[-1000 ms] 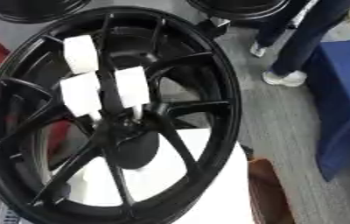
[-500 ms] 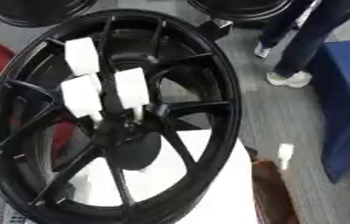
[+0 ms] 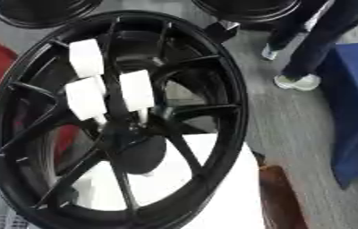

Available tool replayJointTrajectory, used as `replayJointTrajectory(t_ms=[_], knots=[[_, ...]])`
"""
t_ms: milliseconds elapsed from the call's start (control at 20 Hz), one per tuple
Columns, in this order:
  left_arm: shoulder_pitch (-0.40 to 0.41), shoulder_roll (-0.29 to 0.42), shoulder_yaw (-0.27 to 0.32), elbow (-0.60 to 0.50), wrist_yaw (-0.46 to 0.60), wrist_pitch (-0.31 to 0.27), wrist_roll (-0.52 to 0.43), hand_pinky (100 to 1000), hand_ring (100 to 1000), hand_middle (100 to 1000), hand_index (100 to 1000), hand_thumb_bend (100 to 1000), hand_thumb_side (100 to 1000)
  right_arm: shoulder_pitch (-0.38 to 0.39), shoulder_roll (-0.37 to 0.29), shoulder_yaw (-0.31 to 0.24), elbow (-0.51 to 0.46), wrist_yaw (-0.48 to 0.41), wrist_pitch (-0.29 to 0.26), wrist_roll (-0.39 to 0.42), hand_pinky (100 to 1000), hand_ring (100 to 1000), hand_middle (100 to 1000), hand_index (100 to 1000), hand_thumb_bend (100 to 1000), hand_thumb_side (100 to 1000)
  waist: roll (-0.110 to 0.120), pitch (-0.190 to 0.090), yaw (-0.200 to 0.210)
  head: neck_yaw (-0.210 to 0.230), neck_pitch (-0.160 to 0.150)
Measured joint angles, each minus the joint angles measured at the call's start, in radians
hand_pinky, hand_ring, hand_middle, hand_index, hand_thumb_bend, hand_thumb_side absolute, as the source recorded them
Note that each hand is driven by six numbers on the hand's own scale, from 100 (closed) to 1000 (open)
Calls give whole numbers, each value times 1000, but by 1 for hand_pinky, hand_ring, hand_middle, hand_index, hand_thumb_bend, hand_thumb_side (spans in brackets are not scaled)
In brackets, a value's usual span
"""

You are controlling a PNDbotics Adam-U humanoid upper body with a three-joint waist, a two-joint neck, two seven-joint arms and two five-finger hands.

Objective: Pull the pin out of the wheel hub.

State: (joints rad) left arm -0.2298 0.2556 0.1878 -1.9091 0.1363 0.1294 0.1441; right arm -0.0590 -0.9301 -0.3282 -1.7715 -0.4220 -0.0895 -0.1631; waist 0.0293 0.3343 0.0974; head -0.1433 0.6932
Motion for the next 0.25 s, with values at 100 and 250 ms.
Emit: replayJointTrajectory(t_ms=[100, 250], knots=[[-1, -2, 0, 0, 1, 1, -1, 746, 600, 516, 720, 410, 588, -13, 42, 24, -58, -20, -1, -1, 922, 692, 663, 771, 100, 257, 0, 0, 1, 0, 0], [-7, -7, -2, 0, 1, 2, -4, 745, 600, 516, 720, 411, 588, -30, 105, 60, -140, -27, 22, -9, 923, 694, 666, 775, 100, 286, 0, -1, 4, 0, 0]])
